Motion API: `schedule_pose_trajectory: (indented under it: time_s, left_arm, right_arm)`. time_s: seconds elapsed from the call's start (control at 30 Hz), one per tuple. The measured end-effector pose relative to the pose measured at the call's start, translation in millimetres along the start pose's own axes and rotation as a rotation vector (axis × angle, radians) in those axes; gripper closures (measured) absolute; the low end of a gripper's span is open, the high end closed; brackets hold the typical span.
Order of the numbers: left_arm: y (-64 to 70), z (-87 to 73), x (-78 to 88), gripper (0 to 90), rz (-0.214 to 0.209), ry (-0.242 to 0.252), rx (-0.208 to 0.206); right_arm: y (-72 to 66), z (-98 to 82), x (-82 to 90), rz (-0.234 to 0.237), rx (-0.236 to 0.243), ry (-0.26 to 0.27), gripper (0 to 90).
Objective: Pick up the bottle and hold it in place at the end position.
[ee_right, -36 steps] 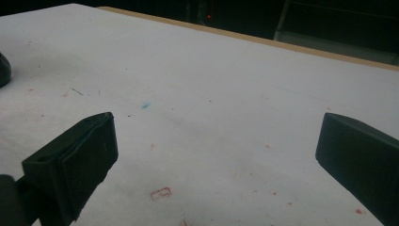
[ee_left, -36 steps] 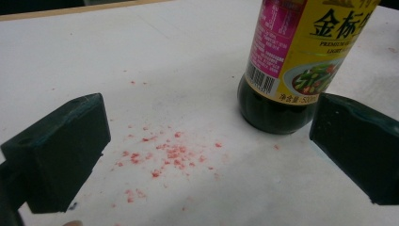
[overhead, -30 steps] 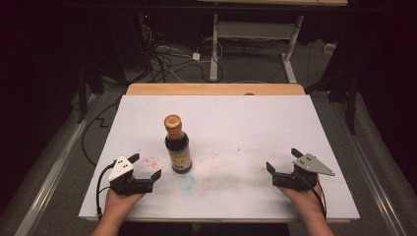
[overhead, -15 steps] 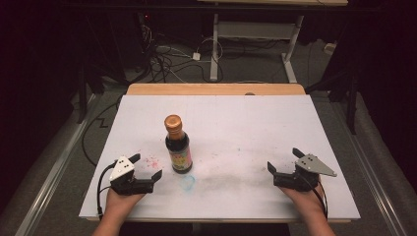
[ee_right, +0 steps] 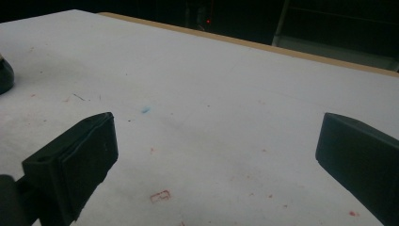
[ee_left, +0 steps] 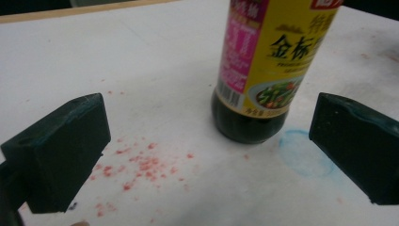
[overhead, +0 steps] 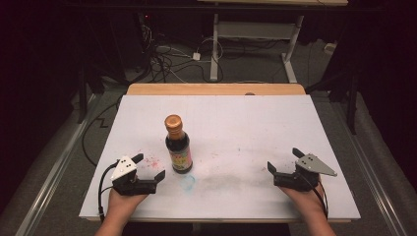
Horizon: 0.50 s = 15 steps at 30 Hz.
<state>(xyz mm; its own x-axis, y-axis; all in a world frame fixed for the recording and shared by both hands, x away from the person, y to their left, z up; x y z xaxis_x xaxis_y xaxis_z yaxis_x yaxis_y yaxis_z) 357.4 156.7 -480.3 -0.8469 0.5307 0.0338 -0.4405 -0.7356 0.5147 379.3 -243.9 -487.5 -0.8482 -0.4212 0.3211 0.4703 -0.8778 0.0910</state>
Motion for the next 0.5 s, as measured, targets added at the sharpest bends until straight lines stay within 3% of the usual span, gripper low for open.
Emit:
schedule_pose_trajectory:
  time_s: [0.3,0.5]
  left_arm:
    - [17.8,4.2,-4.0,0.0,-0.024,0.01,0.013]
    - [35.6,1.7,-19.1,0.0,-0.043,-0.012,0.007]
  right_arm:
    - [-1.3,0.2,0.5,-0.001,0.005,-0.001,0.3]
    - [0.2,-0.1,2.8,-0.006,0.001,0.001,0.3]
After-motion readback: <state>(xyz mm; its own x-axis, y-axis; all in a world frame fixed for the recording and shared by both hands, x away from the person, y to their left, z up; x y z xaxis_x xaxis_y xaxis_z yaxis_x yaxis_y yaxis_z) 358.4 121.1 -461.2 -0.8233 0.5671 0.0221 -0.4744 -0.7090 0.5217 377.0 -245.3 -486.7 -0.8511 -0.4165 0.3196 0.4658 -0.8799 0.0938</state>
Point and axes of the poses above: each handheld gripper's, and its own axes: x roughly backward along the jaws, z roughly out of its top, y roughly to its right, the point moved 6 cm from there along -x, roughly forward along the jaws
